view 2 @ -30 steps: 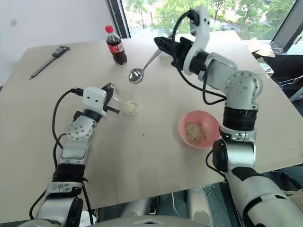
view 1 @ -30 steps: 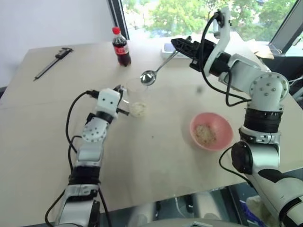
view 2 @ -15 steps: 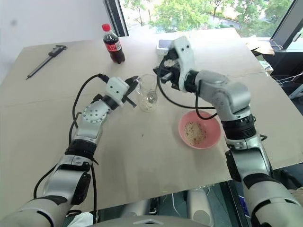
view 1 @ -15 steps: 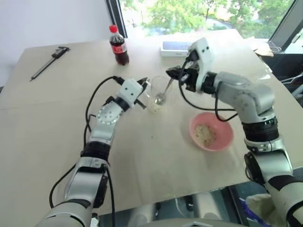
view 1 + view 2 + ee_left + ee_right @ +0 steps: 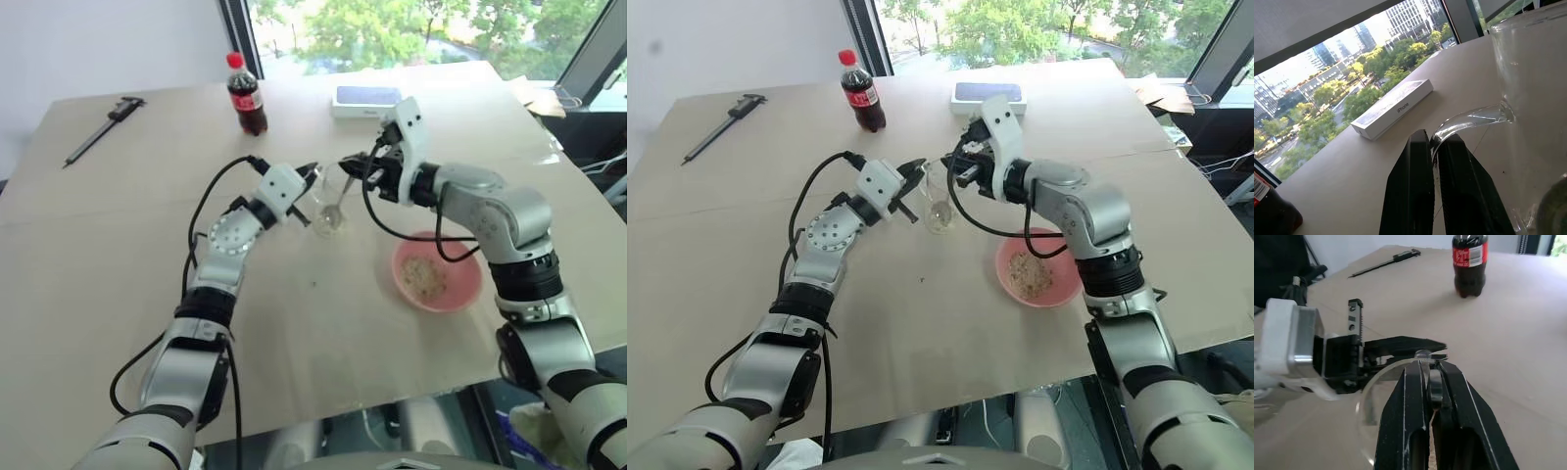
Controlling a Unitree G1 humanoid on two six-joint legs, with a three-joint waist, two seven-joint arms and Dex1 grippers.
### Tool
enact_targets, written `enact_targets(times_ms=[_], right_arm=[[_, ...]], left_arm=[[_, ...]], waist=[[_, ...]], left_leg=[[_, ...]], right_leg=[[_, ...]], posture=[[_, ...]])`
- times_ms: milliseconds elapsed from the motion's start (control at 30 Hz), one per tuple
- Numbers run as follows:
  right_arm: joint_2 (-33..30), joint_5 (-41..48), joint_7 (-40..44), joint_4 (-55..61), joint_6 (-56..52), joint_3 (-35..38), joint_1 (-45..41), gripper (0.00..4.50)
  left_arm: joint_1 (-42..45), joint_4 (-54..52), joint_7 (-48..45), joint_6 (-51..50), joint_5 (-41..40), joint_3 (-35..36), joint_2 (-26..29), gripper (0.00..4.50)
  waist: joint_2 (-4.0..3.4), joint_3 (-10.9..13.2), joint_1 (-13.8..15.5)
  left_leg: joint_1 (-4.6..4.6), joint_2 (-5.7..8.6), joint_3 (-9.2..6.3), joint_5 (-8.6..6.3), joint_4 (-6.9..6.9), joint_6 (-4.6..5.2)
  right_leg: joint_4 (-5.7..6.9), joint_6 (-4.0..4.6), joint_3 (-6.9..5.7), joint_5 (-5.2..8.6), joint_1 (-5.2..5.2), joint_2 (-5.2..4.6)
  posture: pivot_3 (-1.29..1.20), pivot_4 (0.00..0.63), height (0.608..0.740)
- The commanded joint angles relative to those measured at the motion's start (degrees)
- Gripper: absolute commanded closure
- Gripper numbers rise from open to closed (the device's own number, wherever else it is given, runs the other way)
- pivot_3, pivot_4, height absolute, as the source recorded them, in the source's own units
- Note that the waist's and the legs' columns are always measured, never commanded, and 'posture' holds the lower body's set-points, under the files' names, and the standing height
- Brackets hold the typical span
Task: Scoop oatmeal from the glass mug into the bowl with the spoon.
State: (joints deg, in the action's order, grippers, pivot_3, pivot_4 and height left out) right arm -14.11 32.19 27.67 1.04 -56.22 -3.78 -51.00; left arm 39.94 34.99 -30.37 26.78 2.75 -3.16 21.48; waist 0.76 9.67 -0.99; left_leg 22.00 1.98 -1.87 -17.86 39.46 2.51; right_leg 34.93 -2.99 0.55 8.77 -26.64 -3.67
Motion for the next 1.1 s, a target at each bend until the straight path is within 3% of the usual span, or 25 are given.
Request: enact_targets(times_ms=[33, 167, 367, 600, 1100], right_arm=[[0.24, 3.20, -0.75, 2.97, -6.65, 1.69, 0.63, 4.50], [1.23, 4.63, -2.05, 3.88, -11.23, 3.95, 1.06, 4.50], [7.20, 8.49, -10.49, -0.20, -22.96, 18.37, -2.51, 4.50], [7.38, 9.19, -15.55, -4.89, -30.04, 31.00, -8.22, 4.50], [3.40, 9.14, -17.40, -8.12, -33.69, 42.21, -13.20, 4.50]], left_arm=[[1.63, -0.37, 0.38, 2.22, -0.20, 0.11, -0.28, 4.47], [2.06, 0.62, 0.60, 2.68, 0.01, 0.15, -0.50, 4.47], [2.46, 1.37, 0.98, 3.90, 0.58, -0.41, -1.64, 4.47], [2.43, 2.13, 1.50, 5.26, 1.44, -1.52, -3.26, 4.47], [2.40, 3.26, 1.16, 6.71, -0.28, -0.95, -4.31, 4.47]], waist=[[0.00, 0.00, 0.06], [-0.01, -0.01, 0.05], [-0.01, -0.04, 0.02], [-0.03, -0.06, 0.19], [-0.03, -0.06, 0.09]], left_leg=[[0.00, 0.00, 0.00, 0.00, 0.01, 0.00], [-0.01, 0.02, 0.00, 0.00, 0.02, 0.00], [-0.03, 0.01, 0.01, 0.02, 0.04, -0.03], [-0.03, 0.04, 0.01, 0.04, 0.05, -0.05], [-0.06, 0.07, 0.03, 0.04, 0.27, -0.03]], right_leg=[[0.00, 0.00, 0.00, 0.00, 0.00, -0.01], [0.00, 0.00, 0.00, 0.00, 0.00, 0.00], [0.06, 0.01, 0.04, 0.00, 0.00, -0.01], [0.35, 0.01, 0.05, -0.01, -0.01, -0.03], [0.73, 0.01, 0.09, 0.00, -0.02, -0.08]], posture=[[0.00, 0.150, 0.740], [0.00, 0.150, 0.740], [0.00, 0.150, 0.740], [0.00, 0.150, 0.740], [0.00, 0.150, 0.740]])
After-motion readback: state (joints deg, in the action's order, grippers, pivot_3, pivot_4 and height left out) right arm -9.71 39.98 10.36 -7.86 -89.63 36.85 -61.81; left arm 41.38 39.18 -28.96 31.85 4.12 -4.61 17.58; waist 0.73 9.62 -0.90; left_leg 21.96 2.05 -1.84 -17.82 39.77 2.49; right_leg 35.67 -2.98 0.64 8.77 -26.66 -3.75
